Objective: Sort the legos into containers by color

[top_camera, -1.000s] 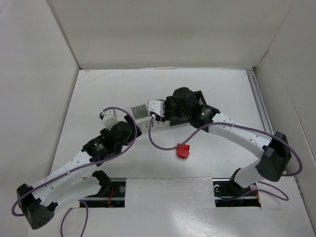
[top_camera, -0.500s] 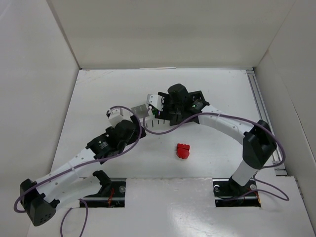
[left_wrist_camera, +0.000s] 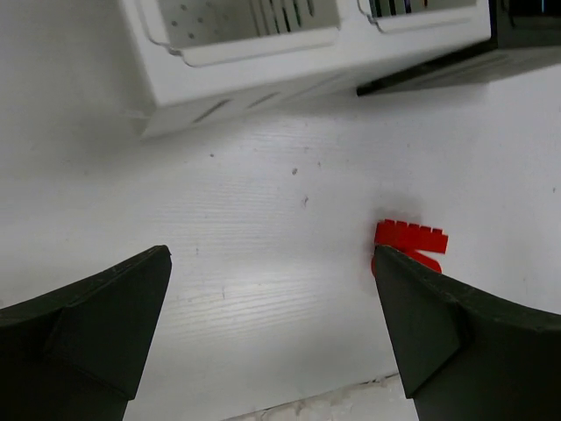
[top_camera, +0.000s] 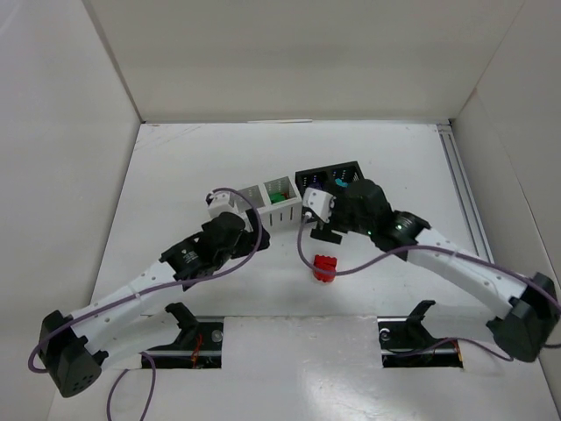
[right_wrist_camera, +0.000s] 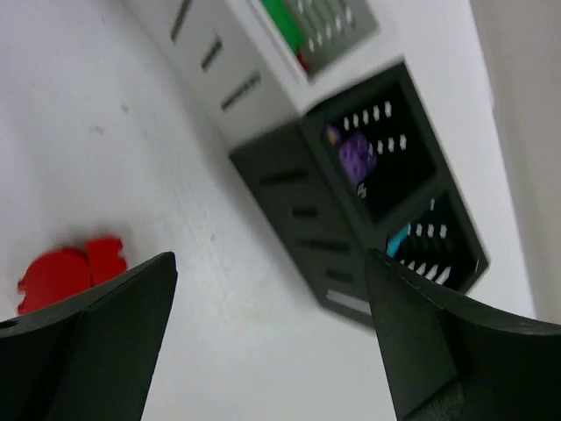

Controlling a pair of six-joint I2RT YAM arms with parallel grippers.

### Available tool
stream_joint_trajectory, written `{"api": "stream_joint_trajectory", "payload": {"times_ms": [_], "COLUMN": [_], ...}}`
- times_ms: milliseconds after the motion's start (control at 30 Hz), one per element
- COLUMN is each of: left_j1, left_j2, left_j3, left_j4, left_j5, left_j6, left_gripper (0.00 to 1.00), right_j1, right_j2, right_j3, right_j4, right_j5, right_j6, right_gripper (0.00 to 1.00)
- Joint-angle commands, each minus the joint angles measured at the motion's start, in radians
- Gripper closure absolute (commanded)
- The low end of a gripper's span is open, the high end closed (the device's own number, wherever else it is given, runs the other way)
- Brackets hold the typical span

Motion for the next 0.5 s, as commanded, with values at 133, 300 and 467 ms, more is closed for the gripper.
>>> {"api": "stream_joint_trajectory", "payload": {"times_ms": [133,300,467], "left_j1": [-0.199,-0.372,-0.451], "left_j2": [0.153,0.378,0.653], "left_j3": [-0.003,0.125,0.277], "left_j4": [0.185,0.198,0.188], "left_j5": [0.085,-0.008,-0.033], "left_j6": [0.091,0.101,0.088], "left_gripper": [0.0,0.0,0.0], "right_j1": [-0.063,-0.161,-0.229], "right_j2": [-0.328,-0.454,-0.497], "right_j3": [-0.176,-0.212,-0.212], "right_j4": [-0.209,-0.296,-0.353], "right_j5": [0.322,0.374,0.403], "right_j6": [0.3,0.394,0.406], "right_gripper": [0.0,0.0,0.0]}}
